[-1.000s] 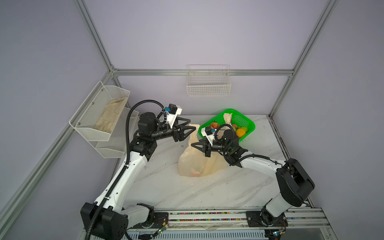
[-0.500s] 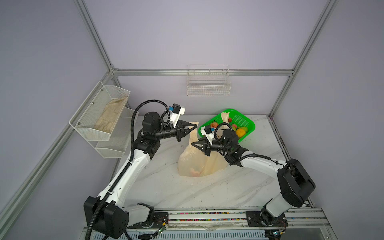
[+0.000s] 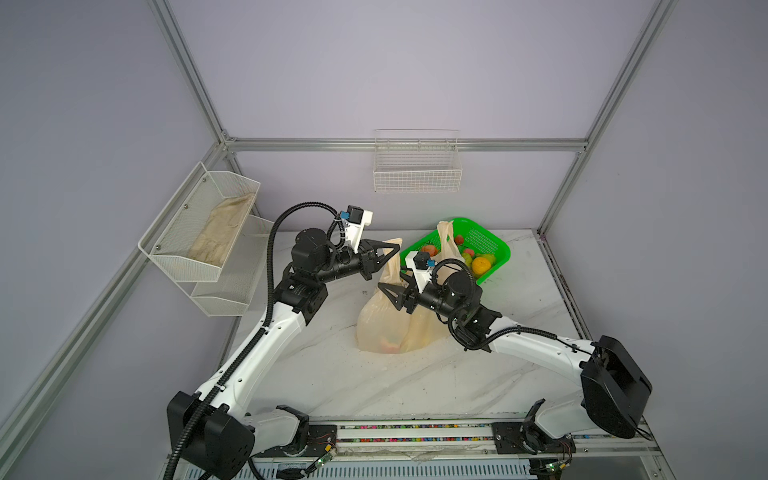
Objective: Place the fake fruits into the plastic bag and tie a complex knot
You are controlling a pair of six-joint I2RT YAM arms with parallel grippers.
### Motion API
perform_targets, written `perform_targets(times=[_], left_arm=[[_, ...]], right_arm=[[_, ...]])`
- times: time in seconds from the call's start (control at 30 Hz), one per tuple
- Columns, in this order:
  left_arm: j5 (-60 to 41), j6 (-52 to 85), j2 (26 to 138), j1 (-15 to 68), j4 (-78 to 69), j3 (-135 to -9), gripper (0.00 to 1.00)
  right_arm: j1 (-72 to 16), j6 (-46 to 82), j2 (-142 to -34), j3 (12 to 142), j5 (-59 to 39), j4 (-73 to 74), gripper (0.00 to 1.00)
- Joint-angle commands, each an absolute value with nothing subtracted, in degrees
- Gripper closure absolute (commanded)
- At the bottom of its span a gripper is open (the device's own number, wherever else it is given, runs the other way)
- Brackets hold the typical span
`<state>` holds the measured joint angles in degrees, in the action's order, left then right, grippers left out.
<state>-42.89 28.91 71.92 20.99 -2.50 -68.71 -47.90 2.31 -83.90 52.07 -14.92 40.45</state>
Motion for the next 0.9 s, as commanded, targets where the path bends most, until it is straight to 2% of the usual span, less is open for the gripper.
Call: perform_targets(times=[0.0, 0.23, 0.4, 0.67, 0.87], left_arm=[[-41.3, 33.0, 70.3, 21.3, -5.3, -66.5, 1.00], [-41.6, 34.8, 70.1, 21.3, -5.8, -66.4, 1.00], [-41.6, 35.7, 69.8, 21.3, -6.0, -66.4, 1.00], [-41.6, 36.6, 70.0, 21.3, -5.7, -66.5, 1.00], [-40.9, 36.9, 70.1, 21.3, -5.2, -66.5, 1.00]], right_arm=[[-50.1, 2.5, -84.1, 51.1, -2.0, 48.4, 0.30], [-53.8, 1.4, -89.5, 53.4, 9.9, 55.5, 0.34], [-54.1, 3.3, -94.5, 53.1, 17.7, 60.4, 0.52], [-54.2, 3.6, -99.4, 49.5, 18.7, 64.9, 0.69], [-54.2, 2.1, -99.8, 48.7, 18.3, 64.3, 0.72]])
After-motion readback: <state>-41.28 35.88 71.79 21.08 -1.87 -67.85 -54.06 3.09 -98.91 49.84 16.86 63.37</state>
